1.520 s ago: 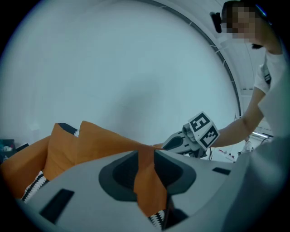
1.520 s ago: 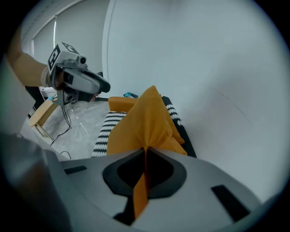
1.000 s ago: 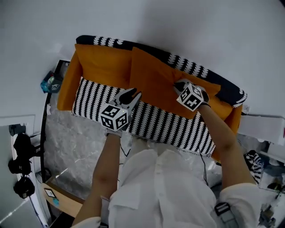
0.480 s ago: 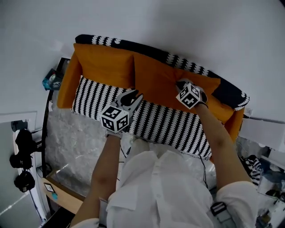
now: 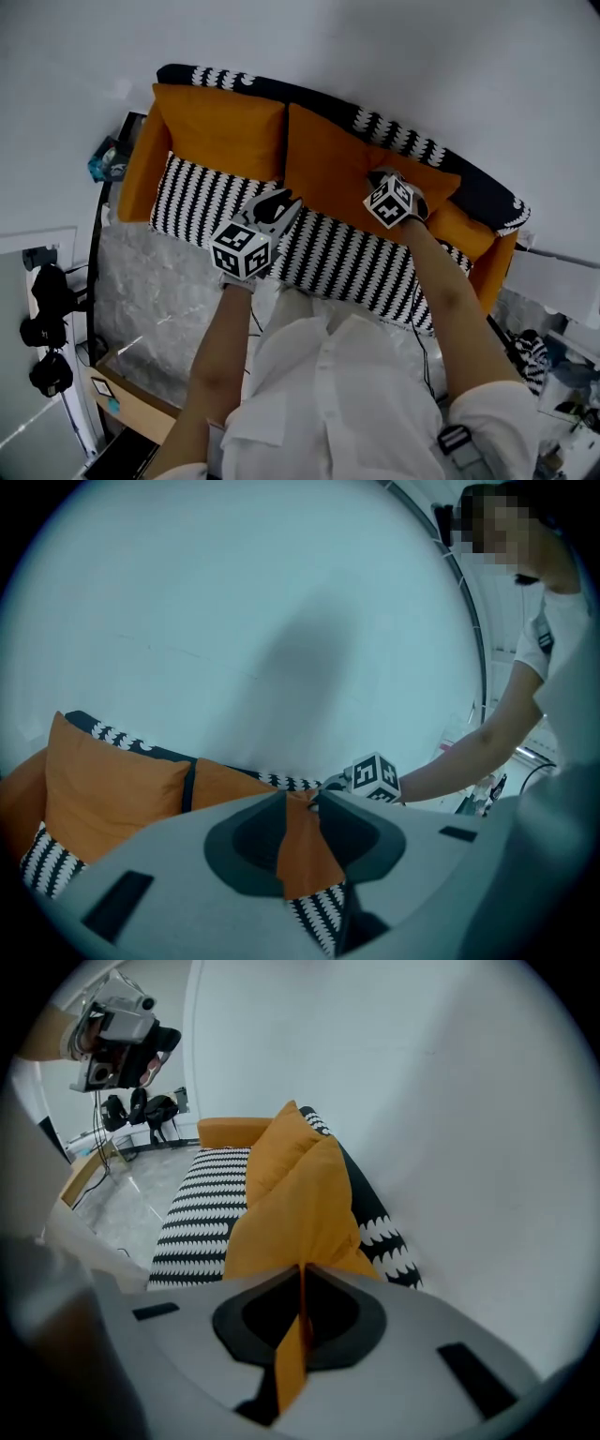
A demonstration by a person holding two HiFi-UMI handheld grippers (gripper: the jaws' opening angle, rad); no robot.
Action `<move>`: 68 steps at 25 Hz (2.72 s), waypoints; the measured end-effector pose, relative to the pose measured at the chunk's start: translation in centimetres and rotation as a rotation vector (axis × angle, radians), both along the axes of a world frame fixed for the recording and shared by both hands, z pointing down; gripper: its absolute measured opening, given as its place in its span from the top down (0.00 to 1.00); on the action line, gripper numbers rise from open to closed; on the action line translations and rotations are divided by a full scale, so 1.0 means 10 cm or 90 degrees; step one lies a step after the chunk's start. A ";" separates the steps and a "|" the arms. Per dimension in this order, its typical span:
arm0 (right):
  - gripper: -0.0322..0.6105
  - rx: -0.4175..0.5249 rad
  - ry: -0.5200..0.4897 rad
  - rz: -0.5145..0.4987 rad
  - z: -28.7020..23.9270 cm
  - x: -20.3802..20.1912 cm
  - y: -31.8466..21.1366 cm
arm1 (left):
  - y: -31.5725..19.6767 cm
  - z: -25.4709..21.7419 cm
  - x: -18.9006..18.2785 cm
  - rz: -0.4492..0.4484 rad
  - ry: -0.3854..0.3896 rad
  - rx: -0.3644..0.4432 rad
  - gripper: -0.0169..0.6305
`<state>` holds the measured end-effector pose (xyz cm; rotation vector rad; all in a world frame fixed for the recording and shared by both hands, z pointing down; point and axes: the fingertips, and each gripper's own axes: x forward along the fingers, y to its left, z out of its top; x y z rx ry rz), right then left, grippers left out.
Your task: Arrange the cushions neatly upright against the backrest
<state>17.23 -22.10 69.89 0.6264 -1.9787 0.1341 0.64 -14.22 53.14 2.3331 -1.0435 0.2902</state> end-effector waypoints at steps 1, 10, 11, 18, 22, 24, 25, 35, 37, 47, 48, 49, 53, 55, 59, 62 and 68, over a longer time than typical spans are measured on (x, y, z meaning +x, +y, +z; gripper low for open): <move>0.93 0.003 0.005 -0.007 0.01 -0.01 -0.02 | 0.00 0.00 0.00 0.001 0.000 0.000 0.79; 0.93 0.051 0.101 -0.138 0.13 -0.15 -0.06 | 0.04 0.03 -0.04 -0.005 0.005 -0.004 0.79; 0.93 0.054 0.106 -0.151 0.14 -0.17 -0.06 | 0.04 0.04 -0.04 -0.005 0.006 -0.005 0.79; 0.91 0.008 0.125 -0.065 0.27 0.01 -0.19 | 0.05 0.06 -0.05 -0.003 0.007 -0.008 0.79; 0.88 0.023 0.121 -0.064 0.20 0.03 -0.25 | 0.03 0.06 -0.02 0.000 0.009 -0.005 0.79; 0.88 0.033 0.110 -0.052 0.11 0.04 -0.28 | 0.02 0.04 0.01 0.004 0.011 -0.002 0.79; 0.88 0.038 0.100 -0.047 0.05 0.03 -0.29 | 0.02 0.02 0.03 0.007 0.012 0.000 0.79; 0.89 0.048 -0.133 0.138 -0.85 0.10 -0.09 | -0.03 -0.31 0.11 0.024 0.018 0.041 0.79; 0.89 0.055 -0.181 0.182 -1.06 0.20 -0.01 | -0.03 -0.40 0.08 0.022 0.018 0.054 0.79; 0.91 0.123 -0.375 0.312 -2.01 0.75 0.63 | 0.11 -1.12 -0.44 -0.043 0.022 0.139 0.79; 0.91 0.127 -0.399 0.318 -2.10 0.80 0.69 | 0.14 -1.20 -0.50 -0.052 0.023 0.147 0.79; 0.92 0.128 -0.427 0.323 -2.20 0.84 0.75 | 0.17 -1.27 -0.55 -0.063 0.027 0.155 0.79; 0.94 0.108 -0.584 0.333 -2.59 0.94 0.97 | 0.29 -1.50 -0.72 -0.110 0.052 0.179 0.80; 0.94 0.106 -0.636 0.340 -2.73 0.99 1.05 | 0.35 -1.56 -0.76 -0.121 0.052 0.189 0.82; 0.94 0.124 -0.675 0.344 -2.93 1.06 1.13 | 0.37 -1.66 -0.74 -0.126 0.048 0.212 0.86; 0.94 0.155 -0.676 0.330 -3.09 1.06 1.10 | 0.35 -1.78 -0.67 -0.122 0.045 0.235 0.91; 0.94 0.275 -0.575 0.309 -3.37 1.08 0.98 | 0.32 -2.00 -0.61 -0.125 -0.010 0.301 0.95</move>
